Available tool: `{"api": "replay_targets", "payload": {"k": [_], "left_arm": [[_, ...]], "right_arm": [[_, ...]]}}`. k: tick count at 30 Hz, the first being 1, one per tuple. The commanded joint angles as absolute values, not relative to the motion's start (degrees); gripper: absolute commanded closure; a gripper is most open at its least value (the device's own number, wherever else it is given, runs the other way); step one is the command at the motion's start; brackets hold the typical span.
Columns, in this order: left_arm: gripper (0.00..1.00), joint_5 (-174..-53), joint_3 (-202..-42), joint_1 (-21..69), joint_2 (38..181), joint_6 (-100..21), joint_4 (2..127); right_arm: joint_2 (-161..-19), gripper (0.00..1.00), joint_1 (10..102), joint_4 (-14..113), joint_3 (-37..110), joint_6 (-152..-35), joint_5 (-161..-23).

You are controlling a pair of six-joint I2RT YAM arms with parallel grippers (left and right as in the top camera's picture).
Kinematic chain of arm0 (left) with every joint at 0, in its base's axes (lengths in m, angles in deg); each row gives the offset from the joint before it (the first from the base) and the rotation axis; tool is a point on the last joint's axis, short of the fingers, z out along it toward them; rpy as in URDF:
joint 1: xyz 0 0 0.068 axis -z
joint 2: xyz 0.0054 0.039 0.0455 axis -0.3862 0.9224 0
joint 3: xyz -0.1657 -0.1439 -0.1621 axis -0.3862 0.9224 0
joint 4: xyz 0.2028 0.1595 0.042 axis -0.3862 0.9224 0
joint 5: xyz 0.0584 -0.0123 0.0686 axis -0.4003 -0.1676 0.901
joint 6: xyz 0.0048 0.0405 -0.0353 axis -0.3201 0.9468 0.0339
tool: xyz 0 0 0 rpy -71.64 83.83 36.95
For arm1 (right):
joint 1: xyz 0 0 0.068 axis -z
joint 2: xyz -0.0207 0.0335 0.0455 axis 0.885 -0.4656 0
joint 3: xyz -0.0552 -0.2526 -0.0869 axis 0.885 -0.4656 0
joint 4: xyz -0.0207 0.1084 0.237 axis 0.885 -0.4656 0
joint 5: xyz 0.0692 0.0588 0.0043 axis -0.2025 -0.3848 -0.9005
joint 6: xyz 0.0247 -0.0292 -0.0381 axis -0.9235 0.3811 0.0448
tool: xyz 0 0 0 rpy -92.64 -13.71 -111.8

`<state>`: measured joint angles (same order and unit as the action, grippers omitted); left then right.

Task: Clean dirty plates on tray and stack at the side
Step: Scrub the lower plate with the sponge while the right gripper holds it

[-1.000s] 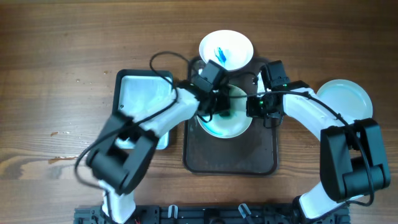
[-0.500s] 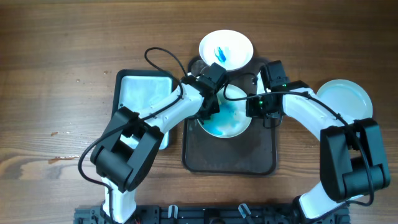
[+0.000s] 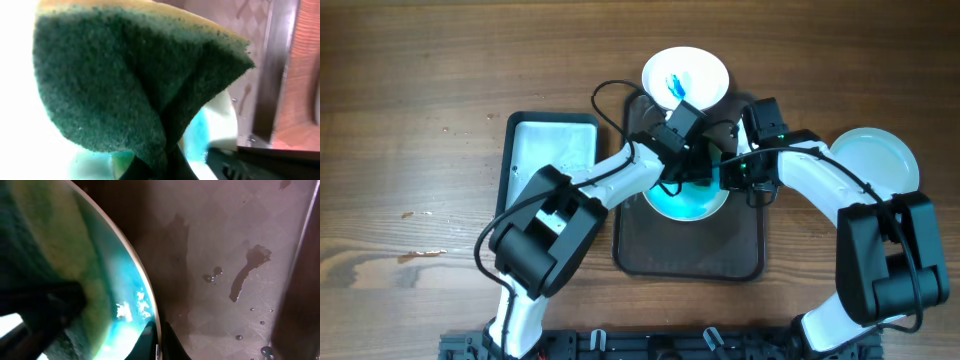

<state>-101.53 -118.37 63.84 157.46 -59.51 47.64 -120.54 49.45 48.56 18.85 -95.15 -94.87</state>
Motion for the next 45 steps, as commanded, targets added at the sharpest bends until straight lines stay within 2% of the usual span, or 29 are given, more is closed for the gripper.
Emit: {"api": "replay_targets", "payload": {"k": [1,4,6,8,13,20,24,28,33,39,41,45], "left_arm": [[0.96,-115.72,-117.76,66.35,161.24,-61.2,46.92],[0.96,-119.52,-117.76,64.91,161.24,-60.93,48.47],[0.96,-116.2,-117.76,62.99,161.22,-60.95,54.22],[0.96,-110.19,-117.8,61.5,161.02,-60.95,59.53],[0.96,-86.39,-117.8,57.07,158.07,-60.93,73.41],[0.96,-71.87,-117.8,55.38,154.07,-60.54,75.49],[0.96,-73.71,-117.8,55.71,154.22,-60.54,70.28],[0.96,-88.61,-117.8,56.52,155.08,-62.27,60.89],[0.96,-98.56,-117.8,59.36,159.21,-68.41,52.43],[0.95,-99.67,-117.8,63.32,161.44,-68.47,45.15],[0.91,-99.65,-117.8,65.15,161.44,-68.45,39.6],[0.93,-99.63,-117.8,67.67,161.44,-68.71,33.87]], "right_arm": [[-121.22,0.96,48.93,48.38,17.82,-94.56,-92.97],[-121.22,0.96,48.93,48.36,17.82,-94.56,-92.99],[-121.22,0.96,48.93,48.34,17.82,-94.56,-92.99],[-121.22,0.96,48.93,48.34,17.82,-94.56,-92.99],[-121.22,0.96,48.93,48.34,17.82,-94.58,-92.99],[-121.22,0.96,48.93,48.34,17.82,-94.56,-92.99],[-121.22,0.96,48.93,48.34,17.82,-94.56,-92.97],[-121.22,0.96,48.93,48.32,17.82,-94.54,-92.97],[-121.22,0.96,48.93,48.34,17.82,-94.5,-92.97],[-121.22,0.96,48.93,48.32,17.82,-93.36,-92.99],[-121.22,0.96,48.93,48.34,17.82,-93.08,-92.97],[-121.22,0.96,48.93,48.49,17.82,-93.08,-92.99]]}}
